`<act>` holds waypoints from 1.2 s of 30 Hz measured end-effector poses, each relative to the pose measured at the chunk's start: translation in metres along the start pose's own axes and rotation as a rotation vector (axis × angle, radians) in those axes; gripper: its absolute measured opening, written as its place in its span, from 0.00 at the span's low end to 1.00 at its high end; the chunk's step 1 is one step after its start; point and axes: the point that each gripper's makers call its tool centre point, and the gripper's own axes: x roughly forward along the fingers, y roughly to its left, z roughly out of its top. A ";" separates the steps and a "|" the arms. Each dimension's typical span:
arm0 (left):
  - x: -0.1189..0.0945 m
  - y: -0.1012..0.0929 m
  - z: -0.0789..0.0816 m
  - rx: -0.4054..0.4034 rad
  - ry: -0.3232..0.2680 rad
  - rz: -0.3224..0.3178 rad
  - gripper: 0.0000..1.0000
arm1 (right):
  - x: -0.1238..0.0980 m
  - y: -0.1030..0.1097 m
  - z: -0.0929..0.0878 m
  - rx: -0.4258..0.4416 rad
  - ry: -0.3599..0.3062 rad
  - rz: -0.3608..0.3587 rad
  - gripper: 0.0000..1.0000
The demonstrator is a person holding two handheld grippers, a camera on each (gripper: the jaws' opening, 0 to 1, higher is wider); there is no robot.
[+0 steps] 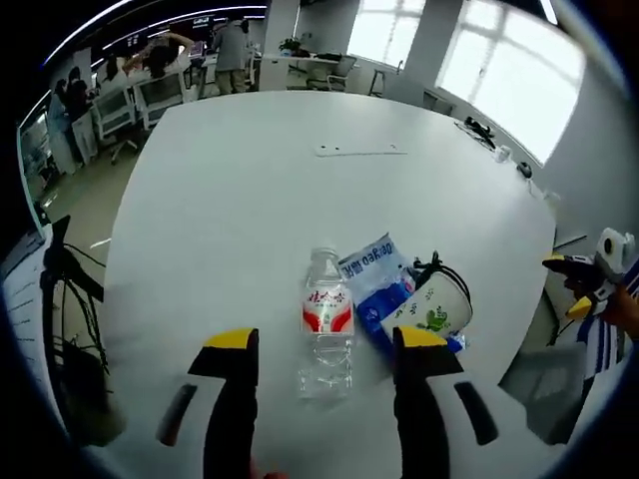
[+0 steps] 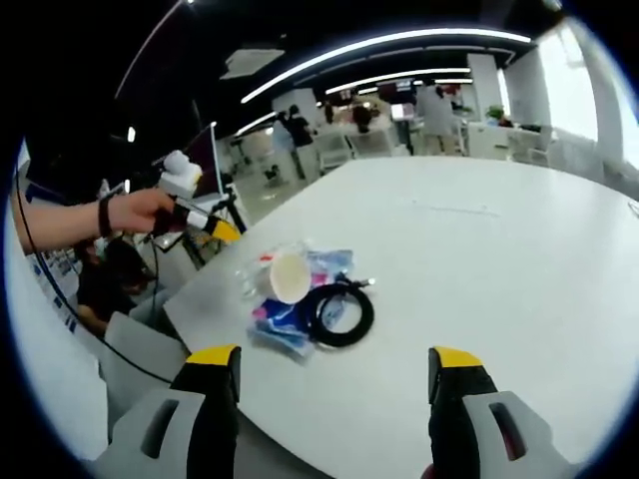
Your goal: Arrange the tabletop items into an orderly group along one side of the table until the central work area is clear of visible clutter.
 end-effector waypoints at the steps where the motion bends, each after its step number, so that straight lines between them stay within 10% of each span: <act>1: 0.001 0.000 0.001 0.000 0.002 -0.001 0.52 | 0.000 0.000 0.000 0.000 0.001 0.000 0.78; 36: 0.056 -0.016 -0.013 -0.103 0.240 0.008 0.43 | 0.002 -0.001 -0.011 0.014 0.037 0.011 0.78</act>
